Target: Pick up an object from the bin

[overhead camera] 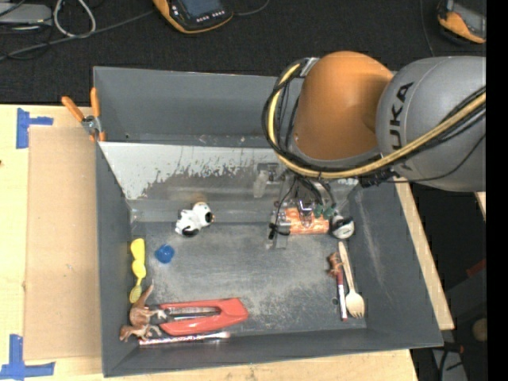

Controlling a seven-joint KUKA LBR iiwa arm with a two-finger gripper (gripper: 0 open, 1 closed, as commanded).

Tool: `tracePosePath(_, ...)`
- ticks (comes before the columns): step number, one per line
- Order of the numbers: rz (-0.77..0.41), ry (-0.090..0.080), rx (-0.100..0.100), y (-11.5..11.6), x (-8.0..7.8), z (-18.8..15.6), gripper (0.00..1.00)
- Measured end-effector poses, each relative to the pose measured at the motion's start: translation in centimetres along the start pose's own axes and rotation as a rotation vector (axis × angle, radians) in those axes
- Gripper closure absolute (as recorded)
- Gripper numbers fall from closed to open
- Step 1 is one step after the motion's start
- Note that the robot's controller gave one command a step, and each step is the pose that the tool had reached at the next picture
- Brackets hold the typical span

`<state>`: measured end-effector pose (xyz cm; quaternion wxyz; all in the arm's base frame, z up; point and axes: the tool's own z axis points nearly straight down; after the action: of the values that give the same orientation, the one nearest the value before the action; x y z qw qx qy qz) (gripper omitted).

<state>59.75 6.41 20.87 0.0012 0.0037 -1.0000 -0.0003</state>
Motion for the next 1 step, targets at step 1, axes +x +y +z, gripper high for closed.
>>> tracePosePath(1, -0.171, -0.004, 0.0, 0.01, 1.57, -0.34, 0.0)
